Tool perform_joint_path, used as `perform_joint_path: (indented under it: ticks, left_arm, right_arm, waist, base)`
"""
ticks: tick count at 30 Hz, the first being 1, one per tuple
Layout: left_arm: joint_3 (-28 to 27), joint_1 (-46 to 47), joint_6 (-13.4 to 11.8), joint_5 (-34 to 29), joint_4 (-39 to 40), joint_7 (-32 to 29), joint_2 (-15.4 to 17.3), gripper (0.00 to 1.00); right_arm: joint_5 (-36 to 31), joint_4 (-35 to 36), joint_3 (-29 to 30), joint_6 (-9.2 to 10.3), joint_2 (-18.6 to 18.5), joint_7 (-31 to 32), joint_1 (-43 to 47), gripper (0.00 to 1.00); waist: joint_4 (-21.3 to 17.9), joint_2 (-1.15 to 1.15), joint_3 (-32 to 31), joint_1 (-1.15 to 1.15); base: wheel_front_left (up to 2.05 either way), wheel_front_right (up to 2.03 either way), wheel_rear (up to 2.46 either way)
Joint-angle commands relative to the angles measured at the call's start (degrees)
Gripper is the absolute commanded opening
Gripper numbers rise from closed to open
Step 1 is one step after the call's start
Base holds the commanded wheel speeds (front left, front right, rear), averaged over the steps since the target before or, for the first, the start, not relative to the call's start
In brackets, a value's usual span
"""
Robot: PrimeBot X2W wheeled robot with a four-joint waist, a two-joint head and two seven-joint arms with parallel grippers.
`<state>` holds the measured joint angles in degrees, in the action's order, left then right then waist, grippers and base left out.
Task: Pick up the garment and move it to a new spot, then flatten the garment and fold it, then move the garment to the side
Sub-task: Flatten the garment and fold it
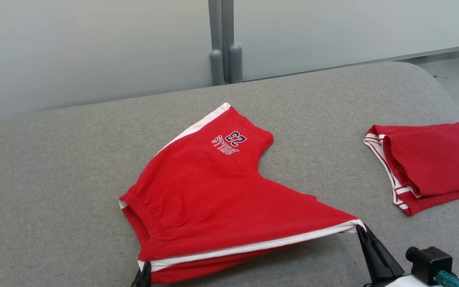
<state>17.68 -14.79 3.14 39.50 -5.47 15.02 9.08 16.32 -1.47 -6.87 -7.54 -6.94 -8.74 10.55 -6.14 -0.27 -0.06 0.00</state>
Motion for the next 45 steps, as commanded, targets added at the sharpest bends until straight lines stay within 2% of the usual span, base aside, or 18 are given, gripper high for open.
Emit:
perform_joint_path:
  ticks: [1, 6, 14, 22, 28, 33, 45]
  left_arm:
    - [-0.54, -1.25, -0.27, -0.24, 0.66, 0.16, 0.20, 0.00]
    - [-0.80, -2.63, -0.20, -0.56, 2.09, 0.16, 0.37, 0.00]
    - [-0.30, 0.92, 0.11, 0.36, 3.11, -0.74, -0.54, 0.00]
    - [-1.04, 8.32, -1.26, 2.30, 2.28, -2.68, -2.43, 0.00]
    - [-1.13, 16.07, -3.34, 3.49, -0.18, -3.47, -4.35, 0.00]
    - [0.31, 23.54, -5.45, 4.44, -2.87, -3.20, -5.52, 0.00]
    - [1.76, 32.24, -12.77, 8.93, -7.73, -0.85, -6.09, 0.00]
  right_arm:
    - [-0.25, 0.95, 0.60, 0.10, 0.05, 0.42, 1.36, 0.00]
    - [-0.37, 2.97, 1.57, 0.10, -0.08, 1.31, 3.44, 0.00]
    - [-0.88, 3.96, 2.82, 0.10, -0.53, 1.90, 0.43, 0.00]
    - [-1.69, 0.49, 3.94, 0.11, -1.71, 2.06, -8.99, 0.00]
    - [-1.28, -6.10, 2.66, 0.11, -4.24, 3.19, -20.84, 0.00]
    - [-0.64, -15.96, 0.03, 0.11, -6.94, 3.30, -35.02, 0.00]
    - [2.54, -32.74, -12.86, 0.11, -10.58, 3.04, -54.97, 0.00]
  waist:
    - [-0.16, 0.27, 0.23, 0.00]
    - [0.09, 0.27, 0.69, 0.00]
    - [1.23, 0.27, 0.94, 0.00]
    - [3.36, 0.27, 3.26, 0.00]
    - [5.96, 0.27, 8.17, 0.00]
    - [9.18, 0.27, 14.50, 0.00]
    - [14.37, 0.27, 20.24, 0.00]
  base:
    - [0.00, 0.00, 0.00]
    - [0.00, 0.00, 0.00]
    - [0.00, 0.00, 0.00]
    - [0.00, 0.00, 0.00]
    - [0.00, 0.00, 0.00]
    - [0.00, 0.00, 0.00]
    - [0.00, 0.00, 0.00]
